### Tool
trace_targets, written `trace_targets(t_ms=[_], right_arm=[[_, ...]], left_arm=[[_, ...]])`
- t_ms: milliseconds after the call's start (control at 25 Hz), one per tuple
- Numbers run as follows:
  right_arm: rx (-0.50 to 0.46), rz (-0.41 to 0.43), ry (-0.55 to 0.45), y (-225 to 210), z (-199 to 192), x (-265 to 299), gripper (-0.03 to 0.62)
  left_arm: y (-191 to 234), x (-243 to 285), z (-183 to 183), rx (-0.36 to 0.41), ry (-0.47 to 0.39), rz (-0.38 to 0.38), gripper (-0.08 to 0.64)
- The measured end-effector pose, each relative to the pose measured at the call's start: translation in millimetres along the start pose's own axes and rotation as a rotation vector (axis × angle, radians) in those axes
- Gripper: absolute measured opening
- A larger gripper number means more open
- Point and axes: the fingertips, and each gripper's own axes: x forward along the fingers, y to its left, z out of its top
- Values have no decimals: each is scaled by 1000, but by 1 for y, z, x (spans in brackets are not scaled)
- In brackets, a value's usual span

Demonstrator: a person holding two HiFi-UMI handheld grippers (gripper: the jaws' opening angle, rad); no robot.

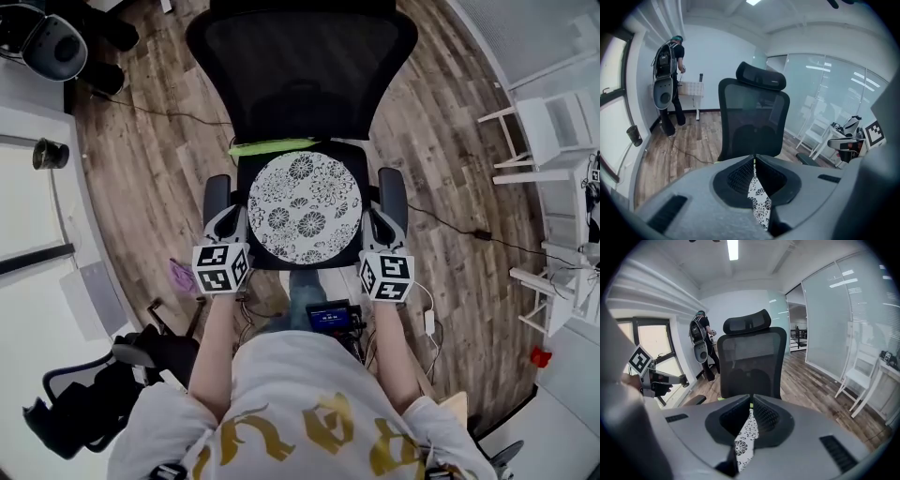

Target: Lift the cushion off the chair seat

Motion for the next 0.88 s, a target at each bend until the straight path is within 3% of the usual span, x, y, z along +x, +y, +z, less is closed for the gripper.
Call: trace_targets(t_ms=[360, 680, 800, 880], right_arm=[[-29, 4, 99, -15, -23, 35, 14], [-29, 26, 179, -18, -53, 73, 16], [-26, 18, 211, -23, -66, 88, 98], [-22, 17, 231, -26, -74, 98, 101]], left_arm=[[4, 30, -25, -16, 79, 11, 12], [16, 63, -69, -57, 189, 22, 12], [25, 75, -86, -97, 234, 39, 14], [29, 82, -97, -114, 262, 47, 14]])
